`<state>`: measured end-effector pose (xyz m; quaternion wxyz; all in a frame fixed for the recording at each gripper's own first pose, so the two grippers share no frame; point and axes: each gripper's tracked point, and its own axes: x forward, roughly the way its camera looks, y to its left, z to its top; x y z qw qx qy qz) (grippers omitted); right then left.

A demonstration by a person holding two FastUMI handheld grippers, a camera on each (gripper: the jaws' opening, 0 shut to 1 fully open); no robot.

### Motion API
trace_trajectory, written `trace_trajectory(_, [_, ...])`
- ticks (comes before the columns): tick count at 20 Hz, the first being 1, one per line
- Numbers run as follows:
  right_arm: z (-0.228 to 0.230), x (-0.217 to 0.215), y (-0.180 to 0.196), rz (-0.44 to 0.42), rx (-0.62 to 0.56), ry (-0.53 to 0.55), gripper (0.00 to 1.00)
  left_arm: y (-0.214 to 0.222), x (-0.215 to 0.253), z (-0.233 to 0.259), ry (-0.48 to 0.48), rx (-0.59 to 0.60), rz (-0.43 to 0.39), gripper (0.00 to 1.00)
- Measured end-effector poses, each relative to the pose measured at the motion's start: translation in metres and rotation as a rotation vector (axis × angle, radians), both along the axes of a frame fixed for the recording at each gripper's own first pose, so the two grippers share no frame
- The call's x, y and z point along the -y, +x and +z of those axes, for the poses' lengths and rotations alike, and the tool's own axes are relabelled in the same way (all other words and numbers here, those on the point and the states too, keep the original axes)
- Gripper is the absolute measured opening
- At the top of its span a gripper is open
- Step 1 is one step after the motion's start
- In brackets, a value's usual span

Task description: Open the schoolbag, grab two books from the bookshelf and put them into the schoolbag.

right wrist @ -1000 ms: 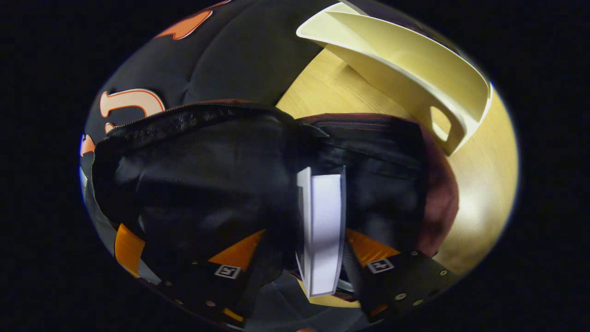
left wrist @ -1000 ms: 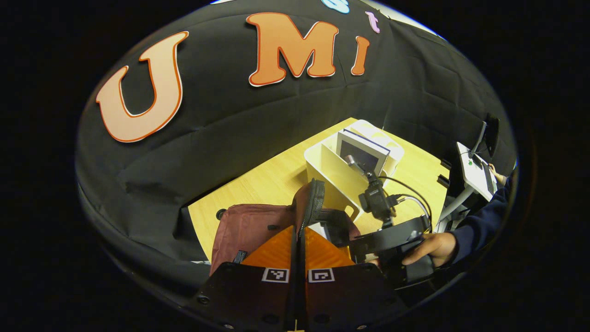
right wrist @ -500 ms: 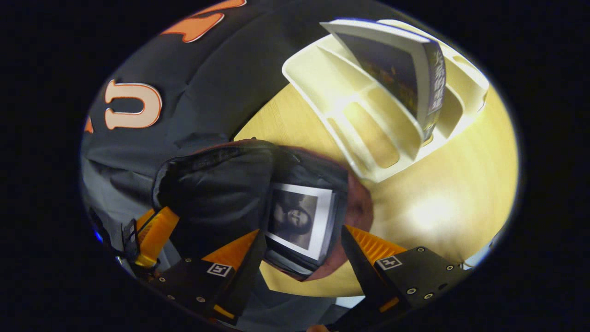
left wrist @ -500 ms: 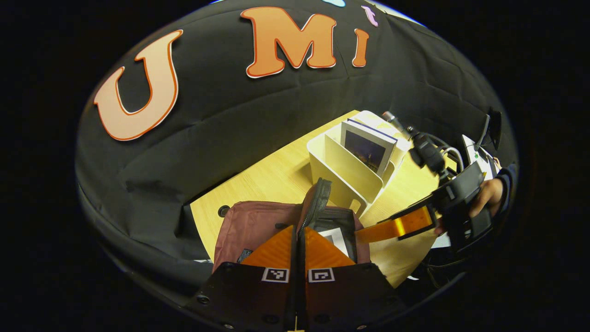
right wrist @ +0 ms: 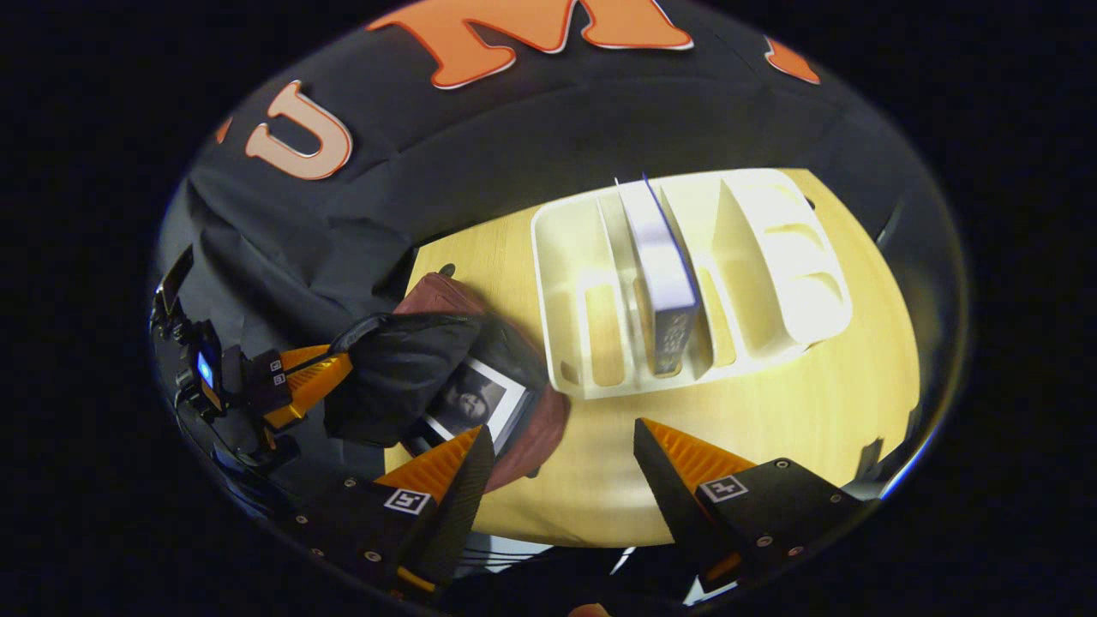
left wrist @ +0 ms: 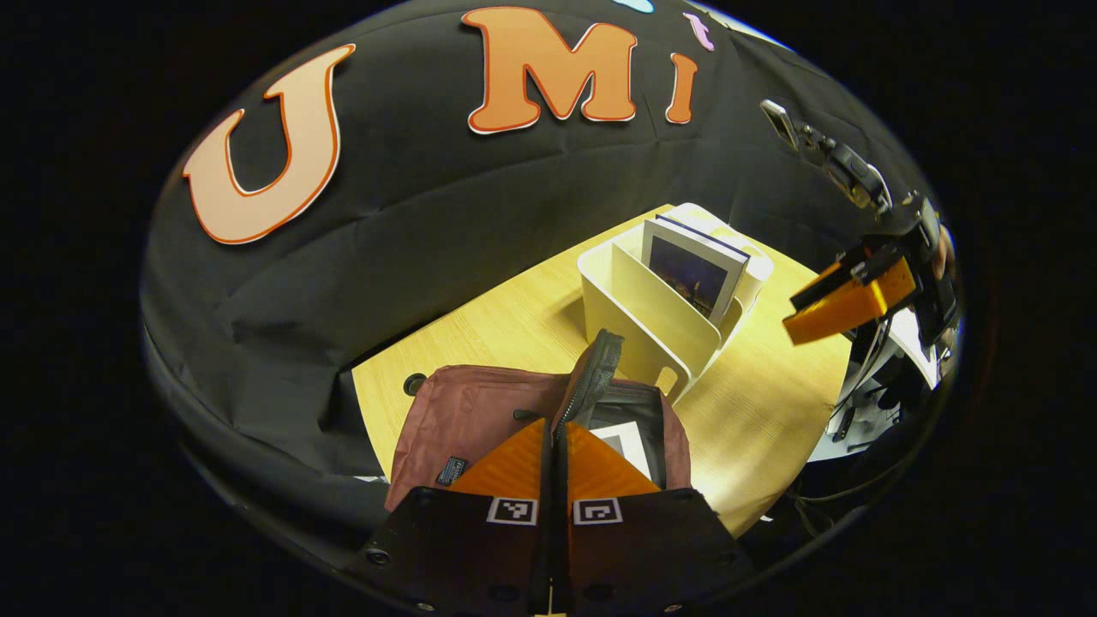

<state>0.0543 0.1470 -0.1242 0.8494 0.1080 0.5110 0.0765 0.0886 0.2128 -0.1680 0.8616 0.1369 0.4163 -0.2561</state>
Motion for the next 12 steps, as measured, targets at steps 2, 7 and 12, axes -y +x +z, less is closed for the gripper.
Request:
trace_trajectory(2, [0.012, 0.018, 0.012, 0.036, 0.018, -0.065, 0.98, 0.0, -0.001, -0.002, -0.002, 0.001, 0.003, 0.01])
trace_trajectory(7, [0.032, 0.049, 0.058, 0.089, 0.012, -0.172, 0.98, -0.002, -0.008, -0.009, -0.015, -0.007, 0.025, 0.01])
trace_trajectory(12, [-0.003, 0.06, 0.1, 0.096, -0.103, -0.184, 0.98, -0.007, -0.008, -0.02, -0.028, -0.03, 0.046, 0.01])
